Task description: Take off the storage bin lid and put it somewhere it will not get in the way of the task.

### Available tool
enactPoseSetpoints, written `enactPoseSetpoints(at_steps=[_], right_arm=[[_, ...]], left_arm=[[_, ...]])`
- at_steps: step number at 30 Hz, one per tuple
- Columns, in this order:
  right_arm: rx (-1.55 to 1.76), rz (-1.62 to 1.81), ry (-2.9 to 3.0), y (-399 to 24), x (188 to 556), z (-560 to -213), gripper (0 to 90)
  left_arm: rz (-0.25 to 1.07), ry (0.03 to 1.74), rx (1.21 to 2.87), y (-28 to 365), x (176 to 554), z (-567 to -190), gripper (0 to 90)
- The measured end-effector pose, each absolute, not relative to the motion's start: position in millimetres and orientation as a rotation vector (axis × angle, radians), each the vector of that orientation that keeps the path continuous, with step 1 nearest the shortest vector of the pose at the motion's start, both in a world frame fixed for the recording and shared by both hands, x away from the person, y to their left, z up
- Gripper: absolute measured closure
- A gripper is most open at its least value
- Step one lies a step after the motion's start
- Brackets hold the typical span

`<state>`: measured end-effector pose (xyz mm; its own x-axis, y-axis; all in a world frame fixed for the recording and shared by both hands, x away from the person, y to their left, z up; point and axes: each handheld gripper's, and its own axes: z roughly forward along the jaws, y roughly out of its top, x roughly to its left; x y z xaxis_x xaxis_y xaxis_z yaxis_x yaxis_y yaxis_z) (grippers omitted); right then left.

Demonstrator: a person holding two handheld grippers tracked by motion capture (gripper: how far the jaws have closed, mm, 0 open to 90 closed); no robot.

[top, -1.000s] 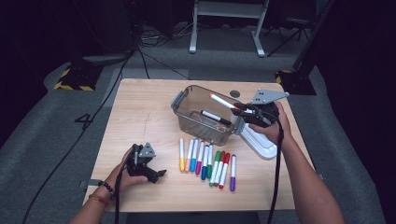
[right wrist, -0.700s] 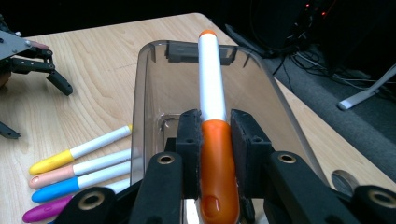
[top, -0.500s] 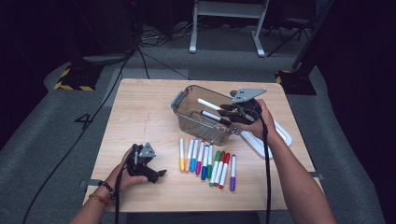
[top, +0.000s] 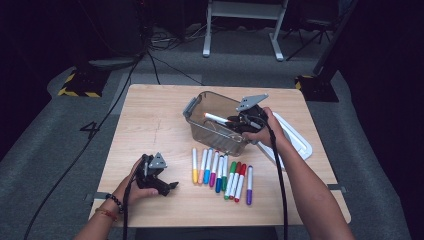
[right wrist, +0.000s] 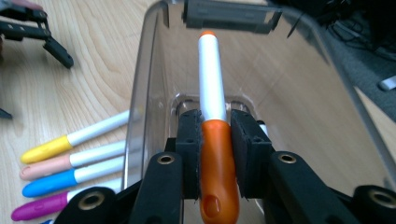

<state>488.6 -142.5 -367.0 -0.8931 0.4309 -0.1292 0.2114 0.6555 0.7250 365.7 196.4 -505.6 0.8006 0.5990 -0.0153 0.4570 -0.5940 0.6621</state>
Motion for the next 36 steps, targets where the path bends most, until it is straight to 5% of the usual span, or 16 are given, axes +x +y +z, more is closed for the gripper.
enactPoseSetpoints(at_steps=[25, 36], right_arm=[[0.522, 0.757, 2.809, -124.8, 511.5, -396.2, 73.4], [0.593, 0.8, 2.717, -129.3, 512.7, -391.8, 56.3]], left_arm=[[0.275, 0.775, 2.31, 196.4, 365.7, -505.5, 0.6], [0.275, 0.775, 2.31, 196.5, 365.7, -505.5, 0.6]])
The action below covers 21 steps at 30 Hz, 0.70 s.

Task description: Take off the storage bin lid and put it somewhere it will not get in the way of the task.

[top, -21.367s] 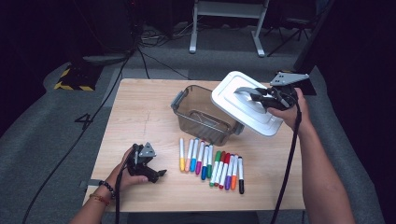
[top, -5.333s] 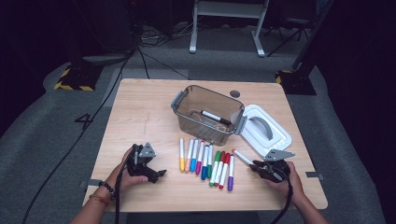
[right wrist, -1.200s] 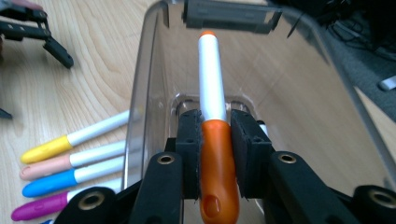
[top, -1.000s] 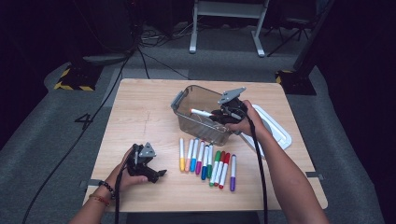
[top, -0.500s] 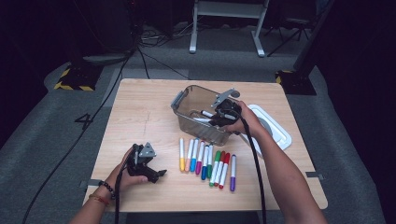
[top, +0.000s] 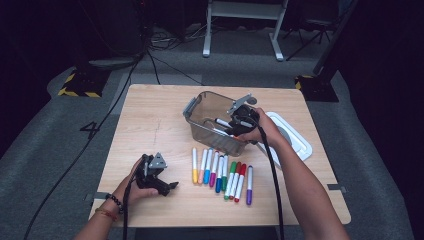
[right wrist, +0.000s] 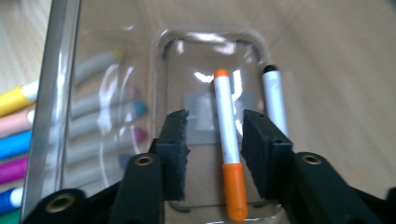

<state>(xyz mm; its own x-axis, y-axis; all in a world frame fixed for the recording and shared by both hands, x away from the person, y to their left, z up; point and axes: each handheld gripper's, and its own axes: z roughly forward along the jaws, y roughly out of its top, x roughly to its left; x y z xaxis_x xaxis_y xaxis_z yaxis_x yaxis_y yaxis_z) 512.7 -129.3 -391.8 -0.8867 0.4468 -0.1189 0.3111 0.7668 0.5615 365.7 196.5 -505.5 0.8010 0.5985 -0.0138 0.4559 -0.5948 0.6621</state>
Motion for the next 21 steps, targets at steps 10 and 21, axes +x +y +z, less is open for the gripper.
enactPoseSetpoints(at_steps=[10, 21], right_arm=[[0.675, 1.037, 2.533, -152.9, 492.7, -357.3, 32.7], [0.689, 1.151, 2.338, -196.2, 447.3, -339.5, 23.3]], left_arm=[[0.273, 0.776, 2.309, 196.4, 365.6, -505.6, 0.6], [0.274, 0.776, 2.309, 196.4, 365.6, -505.5, 0.6]])
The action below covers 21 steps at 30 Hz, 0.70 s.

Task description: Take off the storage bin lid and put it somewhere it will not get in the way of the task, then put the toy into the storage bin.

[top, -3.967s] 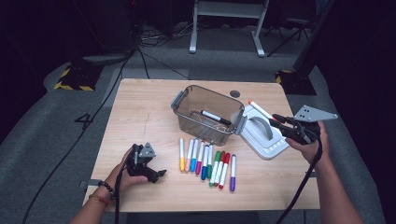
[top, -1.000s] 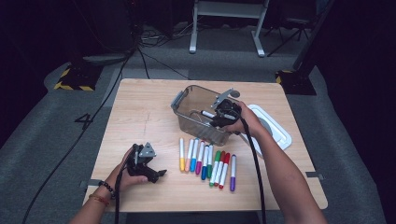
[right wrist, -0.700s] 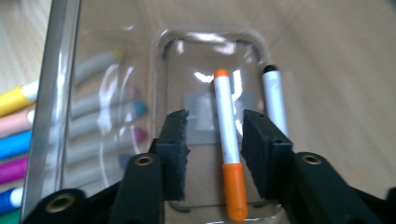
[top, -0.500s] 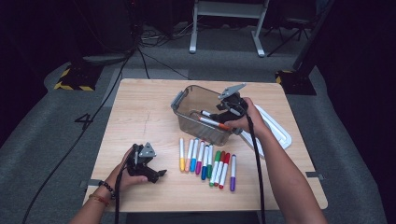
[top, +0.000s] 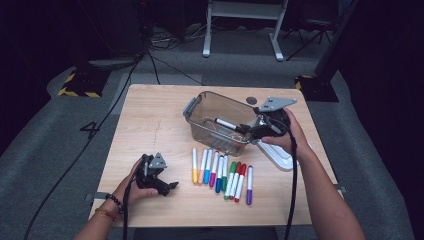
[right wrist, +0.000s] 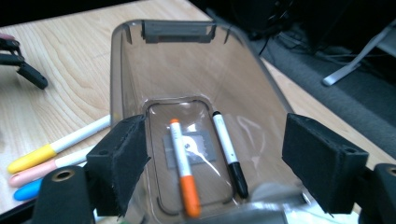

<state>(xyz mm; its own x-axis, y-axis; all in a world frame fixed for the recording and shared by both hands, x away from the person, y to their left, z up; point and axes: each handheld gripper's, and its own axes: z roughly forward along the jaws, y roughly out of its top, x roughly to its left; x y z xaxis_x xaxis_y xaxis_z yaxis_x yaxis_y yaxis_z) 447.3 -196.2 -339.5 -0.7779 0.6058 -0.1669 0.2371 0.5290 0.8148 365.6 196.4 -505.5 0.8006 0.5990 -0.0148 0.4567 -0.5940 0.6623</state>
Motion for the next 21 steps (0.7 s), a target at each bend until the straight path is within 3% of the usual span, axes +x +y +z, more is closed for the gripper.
enactPoseSetpoints(at_steps=[12, 21], right_arm=[[0.737, 1.144, 2.23, -245.6, 387.6, -352.3, 24.5], [0.81, 1.106, 2.337, -260.9, 349.3, -425.7, 25.1]], left_arm=[[0.274, 0.775, 2.309, 196.4, 365.7, -505.6, 0.6], [0.268, 0.769, 2.311, 196.3, 366.3, -505.6, 0.5]])
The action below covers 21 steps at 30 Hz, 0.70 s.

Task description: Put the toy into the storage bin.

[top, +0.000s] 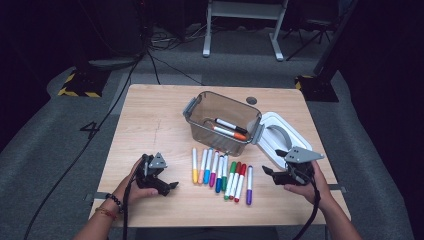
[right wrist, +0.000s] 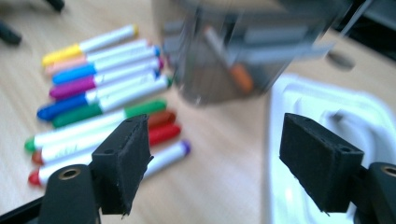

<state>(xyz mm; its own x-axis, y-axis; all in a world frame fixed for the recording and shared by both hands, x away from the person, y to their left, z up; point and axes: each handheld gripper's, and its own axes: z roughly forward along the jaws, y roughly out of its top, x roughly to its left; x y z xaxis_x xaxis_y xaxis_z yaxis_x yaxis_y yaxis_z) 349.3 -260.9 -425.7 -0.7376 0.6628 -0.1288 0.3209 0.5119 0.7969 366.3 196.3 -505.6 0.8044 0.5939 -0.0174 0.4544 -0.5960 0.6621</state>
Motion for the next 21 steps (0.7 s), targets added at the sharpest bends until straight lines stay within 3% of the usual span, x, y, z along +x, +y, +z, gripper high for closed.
enactPoseSetpoints(at_steps=[12, 21], right_arm=[[0.83, 1.123, 2.421, -256.0, 330.0, -469.3, 24.8], [0.8, 1.141, 2.481, -241.2, 321.4, -479.4, 25.1]], left_arm=[[0.271, 0.768, 2.31, 196.2, 366.3, -505.7, 0.6], [0.273, 0.774, 2.31, 196.2, 365.8, -505.6, 0.6]])
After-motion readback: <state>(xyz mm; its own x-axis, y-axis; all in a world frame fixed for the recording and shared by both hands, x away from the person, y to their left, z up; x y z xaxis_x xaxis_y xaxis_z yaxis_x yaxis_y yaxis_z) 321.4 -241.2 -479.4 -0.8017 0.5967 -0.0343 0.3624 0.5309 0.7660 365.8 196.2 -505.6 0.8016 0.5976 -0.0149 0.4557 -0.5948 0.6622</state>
